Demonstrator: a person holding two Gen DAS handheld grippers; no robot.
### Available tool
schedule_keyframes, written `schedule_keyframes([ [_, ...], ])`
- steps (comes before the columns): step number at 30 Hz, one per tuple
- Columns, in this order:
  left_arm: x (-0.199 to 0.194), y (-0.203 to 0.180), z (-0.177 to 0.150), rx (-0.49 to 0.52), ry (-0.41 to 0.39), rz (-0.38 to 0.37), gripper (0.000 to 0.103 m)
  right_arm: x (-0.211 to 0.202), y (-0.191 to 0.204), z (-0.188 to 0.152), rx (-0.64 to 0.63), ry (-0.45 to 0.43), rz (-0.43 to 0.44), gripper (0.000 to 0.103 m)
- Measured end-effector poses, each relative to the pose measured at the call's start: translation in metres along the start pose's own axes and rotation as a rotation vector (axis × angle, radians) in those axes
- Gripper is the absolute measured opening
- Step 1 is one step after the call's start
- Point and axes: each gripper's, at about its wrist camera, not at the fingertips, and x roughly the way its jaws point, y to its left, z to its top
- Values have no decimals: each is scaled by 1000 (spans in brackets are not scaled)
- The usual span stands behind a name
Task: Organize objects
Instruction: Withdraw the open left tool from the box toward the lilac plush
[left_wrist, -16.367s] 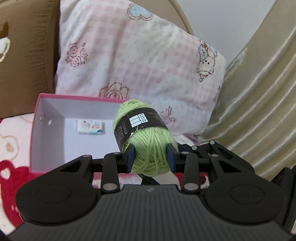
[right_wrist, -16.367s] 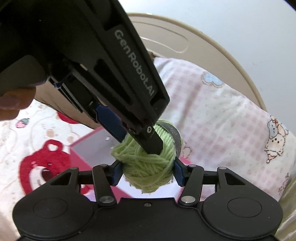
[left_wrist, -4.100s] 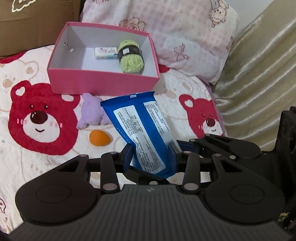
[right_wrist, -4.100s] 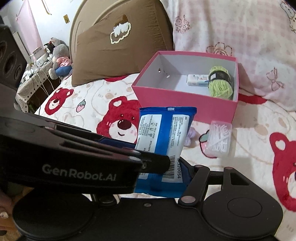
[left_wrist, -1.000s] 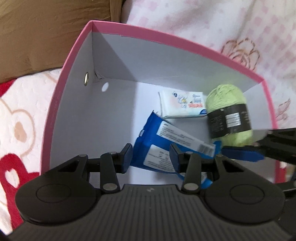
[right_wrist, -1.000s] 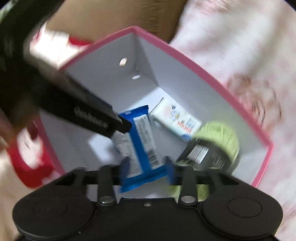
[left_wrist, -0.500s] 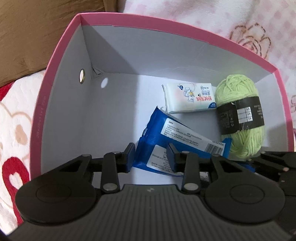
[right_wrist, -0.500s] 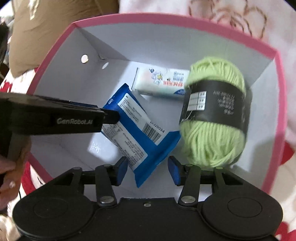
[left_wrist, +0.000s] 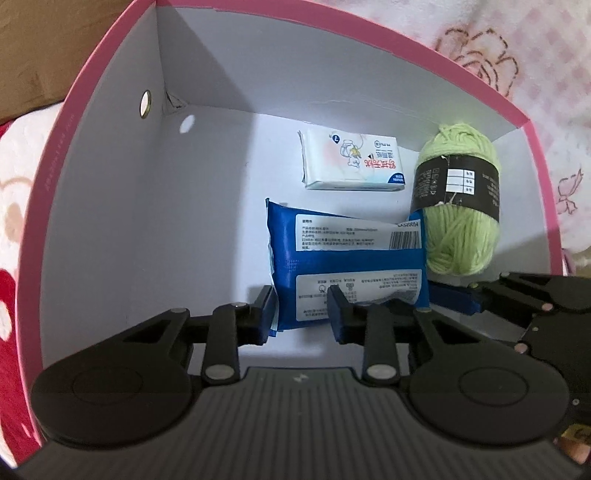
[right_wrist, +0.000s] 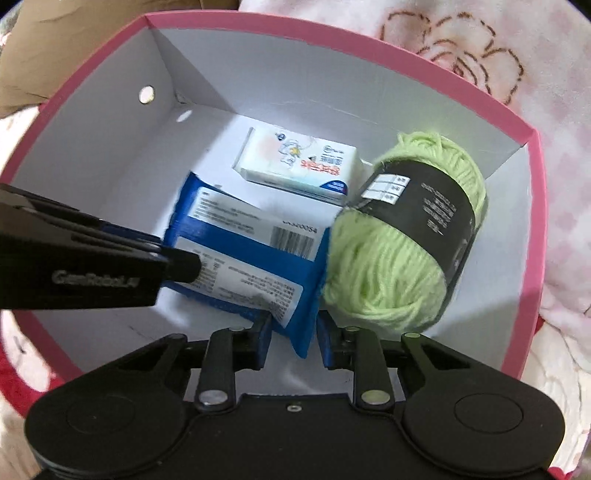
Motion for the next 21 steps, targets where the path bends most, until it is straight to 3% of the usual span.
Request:
schedule_keyframes([
  [3,-2,4,-2,-37,5,-19,30,1,-9,-3,66,17,26,29],
  [6,-6,0,-4,-26,-20,12,30,-11,-19,-9,132,-7,96,30],
  [12,-39,-7,-11,28,-77,4,30,-62,-11,-24,77,-185,72,33],
  [14,-50,-8,-10,24,-71,-56,32,-78,-7,-26,64,-230,69,36],
  [18,-76,-8,-16,29,-69,-87,33,-102,0,-31,94,-210,109,38],
  [21,-101,-13,-21,51,-91,-84,34,-121,13,-35,71,-248,80,42],
])
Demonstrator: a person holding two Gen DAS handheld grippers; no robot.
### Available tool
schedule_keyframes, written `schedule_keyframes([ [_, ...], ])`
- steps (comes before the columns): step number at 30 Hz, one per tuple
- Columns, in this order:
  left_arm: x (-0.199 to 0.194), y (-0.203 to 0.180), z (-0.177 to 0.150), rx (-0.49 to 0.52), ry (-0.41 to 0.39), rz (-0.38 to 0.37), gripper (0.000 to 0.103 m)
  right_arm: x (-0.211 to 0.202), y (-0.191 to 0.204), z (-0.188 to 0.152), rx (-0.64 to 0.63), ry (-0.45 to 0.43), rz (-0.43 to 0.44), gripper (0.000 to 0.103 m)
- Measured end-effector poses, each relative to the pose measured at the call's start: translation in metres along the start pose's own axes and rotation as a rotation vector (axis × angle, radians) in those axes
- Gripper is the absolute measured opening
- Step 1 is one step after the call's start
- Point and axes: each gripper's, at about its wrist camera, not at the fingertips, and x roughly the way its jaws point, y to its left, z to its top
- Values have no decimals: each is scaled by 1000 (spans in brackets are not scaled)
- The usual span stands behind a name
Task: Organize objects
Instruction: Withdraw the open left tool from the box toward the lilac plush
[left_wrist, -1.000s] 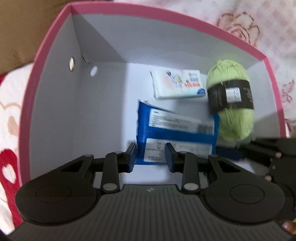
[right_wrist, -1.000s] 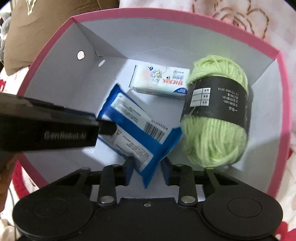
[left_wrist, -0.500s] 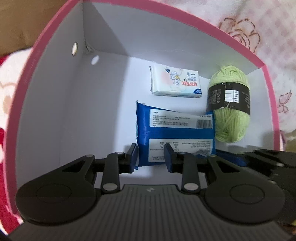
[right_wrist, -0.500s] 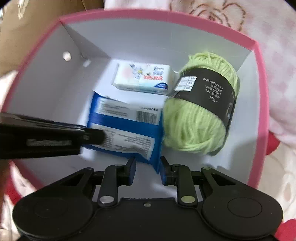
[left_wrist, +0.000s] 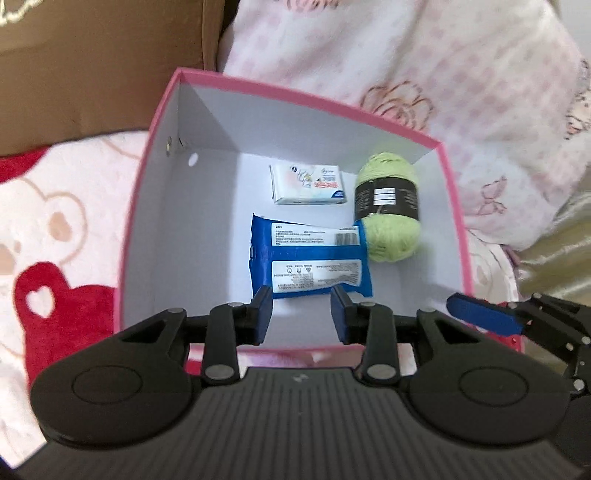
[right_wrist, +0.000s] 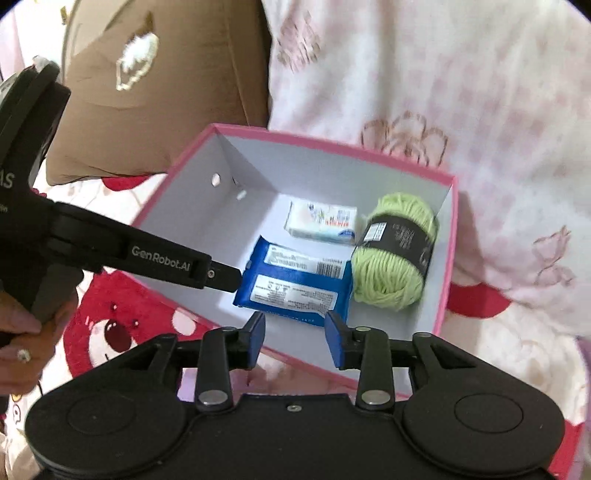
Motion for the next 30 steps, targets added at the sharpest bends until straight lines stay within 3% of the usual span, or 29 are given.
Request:
schedule_keyframes([
  [6,-54,-11,-13,50,-48,1,39,-45,19,-12,-7,-84,4,49],
  [16,-121,-30,-34,153,-74,-10,52,-75,34,-20,18,-119,-7,52],
  [18,-129,-30,-40,160,-71,-6,54,-82,37,-21,23,-124,-8,56],
  [20,-136,-28,-46,172,-67,-14,56,-88,42,-24,20,-124,2,77],
  [22,-143,-24,-49,163,-69,-13,58,-95,52,-28,-1,-139,-11,91],
  [30,-161,-8,-65,170,-77,24,75,-116,81,-37,-57,-157,6,91],
])
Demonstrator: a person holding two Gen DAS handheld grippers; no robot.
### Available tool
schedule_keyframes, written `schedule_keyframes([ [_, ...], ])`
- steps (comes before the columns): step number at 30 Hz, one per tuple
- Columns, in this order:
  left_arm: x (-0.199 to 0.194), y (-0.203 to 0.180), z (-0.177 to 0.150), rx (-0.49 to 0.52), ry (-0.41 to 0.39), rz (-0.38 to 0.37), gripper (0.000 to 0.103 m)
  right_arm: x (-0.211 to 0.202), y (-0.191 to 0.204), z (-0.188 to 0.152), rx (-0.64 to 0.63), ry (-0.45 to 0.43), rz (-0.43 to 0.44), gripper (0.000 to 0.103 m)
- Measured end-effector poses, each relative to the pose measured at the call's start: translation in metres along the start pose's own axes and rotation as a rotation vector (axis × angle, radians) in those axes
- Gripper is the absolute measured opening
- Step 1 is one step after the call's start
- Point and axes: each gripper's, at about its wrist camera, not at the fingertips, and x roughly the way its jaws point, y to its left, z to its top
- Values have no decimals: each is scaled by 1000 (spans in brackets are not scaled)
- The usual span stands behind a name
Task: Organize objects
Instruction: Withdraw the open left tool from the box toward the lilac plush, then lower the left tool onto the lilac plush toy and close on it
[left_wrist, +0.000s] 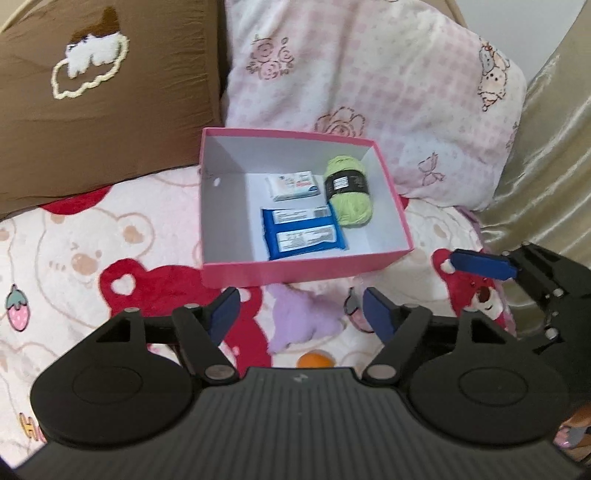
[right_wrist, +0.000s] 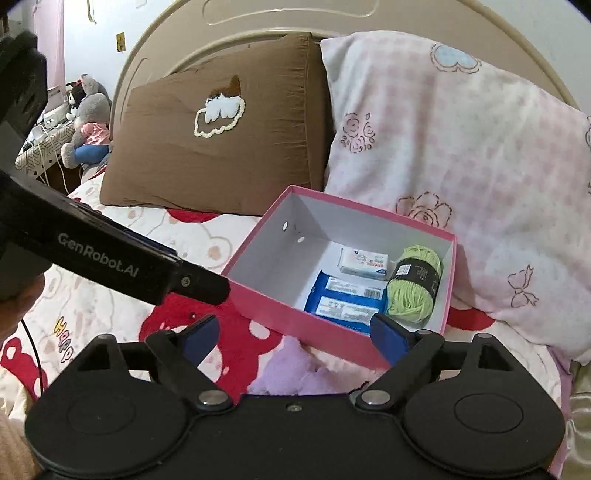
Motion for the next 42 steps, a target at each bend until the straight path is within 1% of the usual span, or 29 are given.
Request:
schedule_keyframes([
  [2,-1,5,-7,-10,-2,13,80,-1,1,-2,12,8,3,91],
  [7,4,14,-23,-42,8,13,86,1,3,-14,44,20,18,91],
  [10,4,17,-30,-53,7,40,89,4,4,-24,47,24,39,91],
  [13,5,18,-39,-39,0,76,92,9,5,-31,51,31,31,91],
  [17,15,21,-51,-15,5,79,93,14,10,-37,62,24,51,91],
  [19,21,24,-57,-39,-9,98,93,15,14,-43,72,15,58,91],
  [23,34,35,-71,-67,9,61,93,17,19,-55,108,-25,20,91],
  [26,41,39,-77,-51,-1,54,93,23,21,-67,118,-49,17,91],
  [28,45,42,-79,-49,-25,61,93,31,20,-73,128,-40,9,91],
  [30,48,44,-80,-46,-42,41,93,41,19,-77,141,-24,12,91],
  [32,51,45,-83,-17,-49,26,93,49,18,-82,152,-20,16,91],
  [34,54,49,-86,3,-53,11,93,60,16,-86,177,-10,-4,91],
  [37,59,57,-88,-5,-56,-8,93,73,14,-92,186,11,-20,91],
  [40,64,63,-89,-3,-79,0,93,81,13,-97,175,12,-31,91],
  [42,71,67,-90,-30,-80,-5,93,86,14,-100,174,8,-42,91],
])
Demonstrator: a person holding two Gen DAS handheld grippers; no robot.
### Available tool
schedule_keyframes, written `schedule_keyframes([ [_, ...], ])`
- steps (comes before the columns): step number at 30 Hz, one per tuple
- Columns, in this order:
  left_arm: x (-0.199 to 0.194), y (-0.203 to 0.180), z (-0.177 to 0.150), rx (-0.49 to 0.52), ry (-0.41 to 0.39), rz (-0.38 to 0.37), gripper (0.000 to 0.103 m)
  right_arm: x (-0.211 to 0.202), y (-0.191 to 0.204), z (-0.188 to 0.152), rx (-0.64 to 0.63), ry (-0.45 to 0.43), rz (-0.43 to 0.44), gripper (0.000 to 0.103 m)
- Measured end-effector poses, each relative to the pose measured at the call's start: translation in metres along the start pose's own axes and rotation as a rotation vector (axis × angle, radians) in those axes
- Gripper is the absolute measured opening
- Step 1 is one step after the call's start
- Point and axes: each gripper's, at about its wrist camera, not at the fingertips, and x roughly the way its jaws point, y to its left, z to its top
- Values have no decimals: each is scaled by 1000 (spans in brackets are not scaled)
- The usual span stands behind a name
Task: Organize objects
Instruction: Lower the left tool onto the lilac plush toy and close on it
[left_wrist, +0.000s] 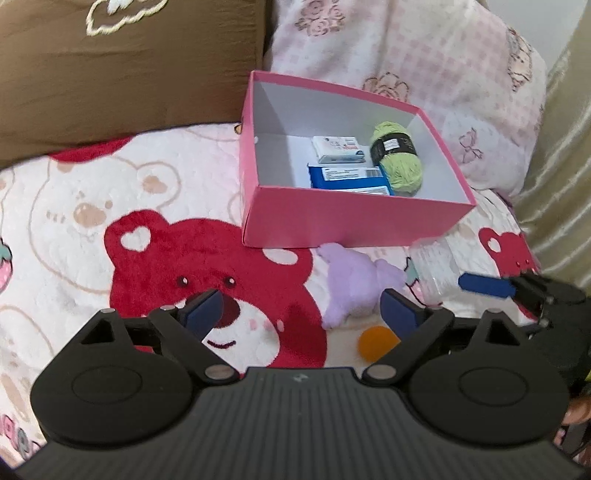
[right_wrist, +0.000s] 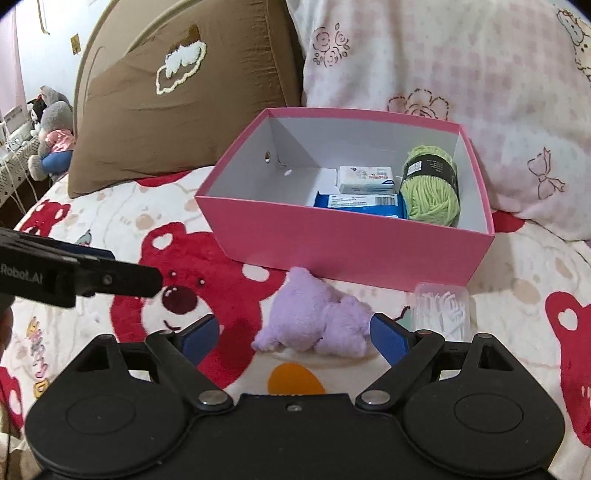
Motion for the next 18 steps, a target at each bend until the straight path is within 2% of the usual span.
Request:
schedule_keyframes([
  [3,12,5,-5,-53,18,-4,93,12,0,-6,0,20,4,91],
  [6,25,4,-10,-60,63,13,93,22,-3,-11,28,27,17,91],
  [11,35,0,-14,-59,29,27,93,35,-11,-12,70,31,26,91],
  [14,43,-4,-17,-25,12,34,93,42,-17,-14,99,39,12,91],
  [18,56,-3,-19,-64,44,6,92,52,-25,-18,133,67,20,91],
])
